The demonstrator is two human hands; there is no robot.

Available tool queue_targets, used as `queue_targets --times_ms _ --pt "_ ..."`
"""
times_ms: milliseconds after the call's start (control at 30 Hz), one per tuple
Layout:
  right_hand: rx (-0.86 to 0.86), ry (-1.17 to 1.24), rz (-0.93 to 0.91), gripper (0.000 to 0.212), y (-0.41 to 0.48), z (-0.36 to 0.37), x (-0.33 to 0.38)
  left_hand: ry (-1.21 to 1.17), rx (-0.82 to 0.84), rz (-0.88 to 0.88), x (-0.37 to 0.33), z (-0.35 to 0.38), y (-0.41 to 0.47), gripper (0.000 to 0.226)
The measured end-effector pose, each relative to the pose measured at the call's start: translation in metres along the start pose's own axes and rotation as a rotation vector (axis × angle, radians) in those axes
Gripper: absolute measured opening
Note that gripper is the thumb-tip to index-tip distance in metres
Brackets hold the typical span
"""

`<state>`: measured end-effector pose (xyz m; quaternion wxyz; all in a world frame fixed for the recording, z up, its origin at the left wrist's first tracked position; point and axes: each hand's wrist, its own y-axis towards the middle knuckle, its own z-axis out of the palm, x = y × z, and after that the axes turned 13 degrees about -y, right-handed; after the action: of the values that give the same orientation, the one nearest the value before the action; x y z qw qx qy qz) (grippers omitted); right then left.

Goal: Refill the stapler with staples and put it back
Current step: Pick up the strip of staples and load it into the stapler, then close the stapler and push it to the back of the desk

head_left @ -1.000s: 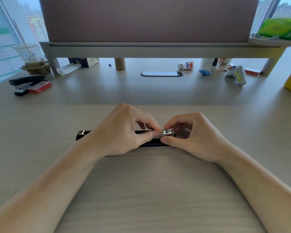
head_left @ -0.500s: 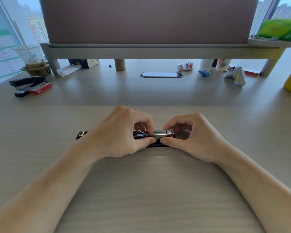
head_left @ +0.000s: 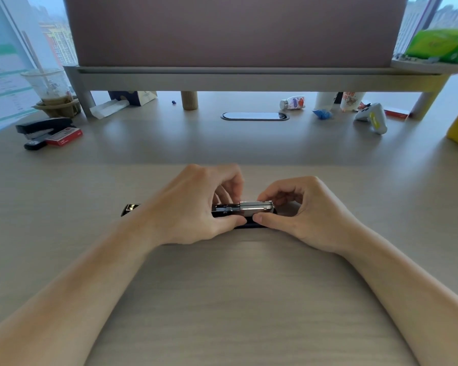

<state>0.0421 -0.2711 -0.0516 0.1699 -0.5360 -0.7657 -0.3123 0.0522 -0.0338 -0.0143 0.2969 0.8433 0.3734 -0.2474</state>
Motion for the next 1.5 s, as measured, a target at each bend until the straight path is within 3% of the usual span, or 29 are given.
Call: queue_targets --times_ms 167,300,500,700,767,933,1033,1200,1300,1400,1500 --pt "-0.004 0.026 0.024 0.018 -0.003 0.001 0.001 0.005 0.032 -0.17 0.01 -0.025 -0.011 0.05" --pt "0.013 -0.001 0.037 0.018 -0.009 0.001 0.002 0.052 0.1 -0.299 0.026 -0.057 -0.041 0.027" --pt "0.007 -0.015 0.098 0.009 -0.011 0.005 0.009 -0.022 0.054 -0.351 0.033 -0.073 -0.064 0.026" --pt "-0.002 -0.018 0.109 0.007 -0.013 0.006 0.013 0.37 0.24 -0.323 -0.013 -0.095 -0.032 0.024" --pt "-0.004 -0.013 0.117 0.01 -0.013 0.005 0.014 0.404 0.217 -0.285 -0.032 -0.099 -0.016 0.028" --pt "-0.024 0.01 0.115 0.015 -0.014 0.006 0.016 -0.003 0.117 -0.216 -0.044 -0.074 0.009 0.044" --pt "-0.021 0.004 0.111 0.009 -0.015 0.007 0.016 -0.033 0.1 -0.185 -0.039 -0.047 0.01 0.035" --pt "-0.013 0.028 0.124 0.028 -0.015 0.008 0.014 -0.004 0.136 -0.184 -0.031 -0.016 0.01 0.025" --pt "-0.011 0.043 0.119 0.025 -0.016 0.008 0.013 0.029 0.164 -0.201 -0.03 -0.012 0.012 0.026" --pt "-0.046 0.065 0.121 0.032 -0.015 0.007 0.012 -0.018 0.189 -0.304 -0.036 -0.011 0.016 0.026" --pt "-0.042 0.089 0.132 0.059 -0.014 0.006 0.013 -0.135 0.182 -0.496 -0.047 0.002 0.031 0.058"
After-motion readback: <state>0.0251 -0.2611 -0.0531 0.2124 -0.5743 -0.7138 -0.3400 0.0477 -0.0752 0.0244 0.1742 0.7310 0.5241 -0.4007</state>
